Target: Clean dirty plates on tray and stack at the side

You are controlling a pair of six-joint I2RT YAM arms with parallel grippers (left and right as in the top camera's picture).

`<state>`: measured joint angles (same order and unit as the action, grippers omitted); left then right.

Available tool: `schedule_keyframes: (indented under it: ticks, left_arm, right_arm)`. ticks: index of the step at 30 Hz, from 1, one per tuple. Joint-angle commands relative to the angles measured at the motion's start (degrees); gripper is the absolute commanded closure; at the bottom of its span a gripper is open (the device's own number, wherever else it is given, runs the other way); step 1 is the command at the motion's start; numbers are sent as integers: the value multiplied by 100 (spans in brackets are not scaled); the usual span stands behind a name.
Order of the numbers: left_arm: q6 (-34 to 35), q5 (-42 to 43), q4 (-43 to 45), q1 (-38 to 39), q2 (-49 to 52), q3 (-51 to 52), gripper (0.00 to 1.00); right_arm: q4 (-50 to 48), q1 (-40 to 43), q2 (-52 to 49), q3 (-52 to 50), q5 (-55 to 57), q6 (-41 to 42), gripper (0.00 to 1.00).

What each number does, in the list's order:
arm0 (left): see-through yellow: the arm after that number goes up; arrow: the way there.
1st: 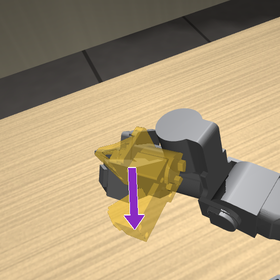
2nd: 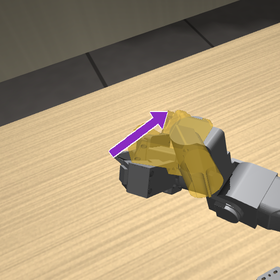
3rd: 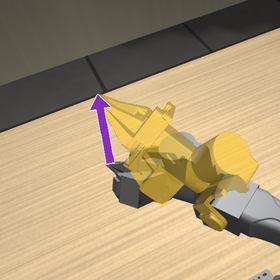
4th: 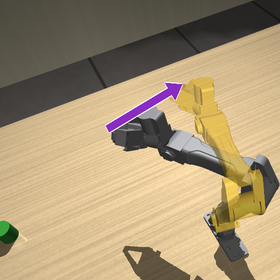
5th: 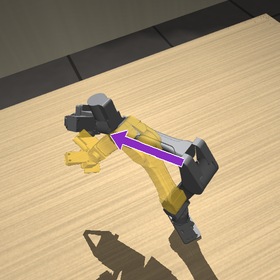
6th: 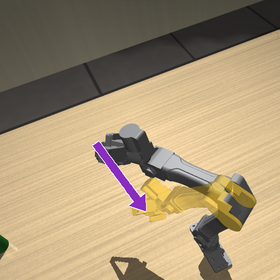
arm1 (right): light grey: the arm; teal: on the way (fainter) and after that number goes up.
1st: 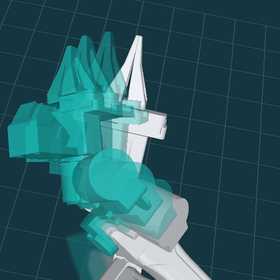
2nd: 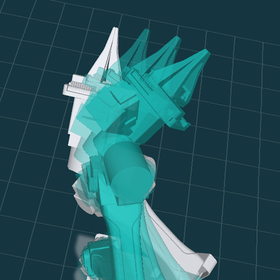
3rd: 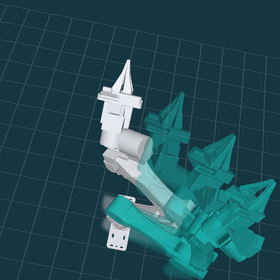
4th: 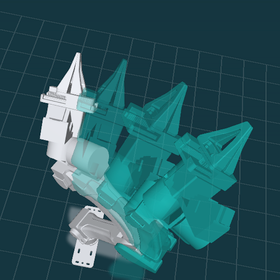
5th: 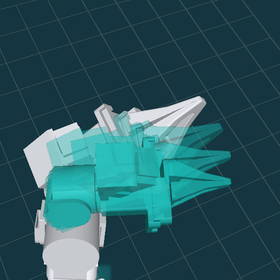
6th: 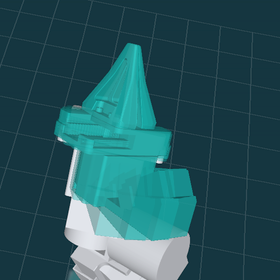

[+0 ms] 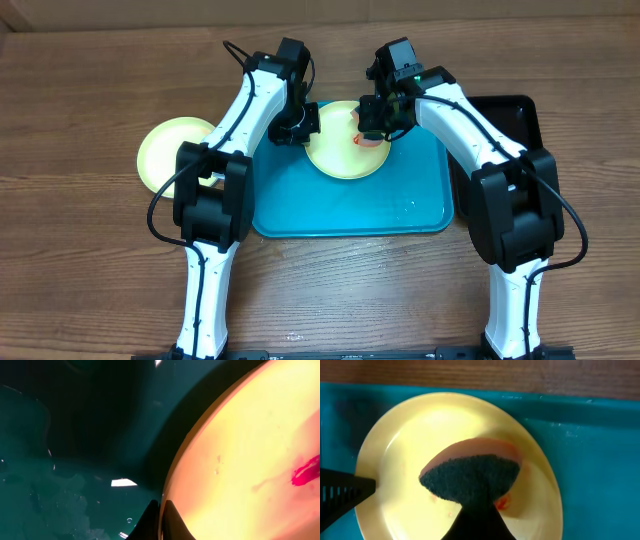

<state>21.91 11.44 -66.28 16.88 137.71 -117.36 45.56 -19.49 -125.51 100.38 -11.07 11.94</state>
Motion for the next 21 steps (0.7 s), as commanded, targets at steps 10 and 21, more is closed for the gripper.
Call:
schedule_keyframes:
  ticks: [10, 21]
  left_arm:
    - [-264, 177, -13, 39, 50, -107, 96]
    - [-264, 216, -4, 39, 50, -107, 96]
  right_arm:
    - [-201, 24, -621, -15, 378, -190, 96]
    - [-146, -831, -640, 81, -494, -745, 96]
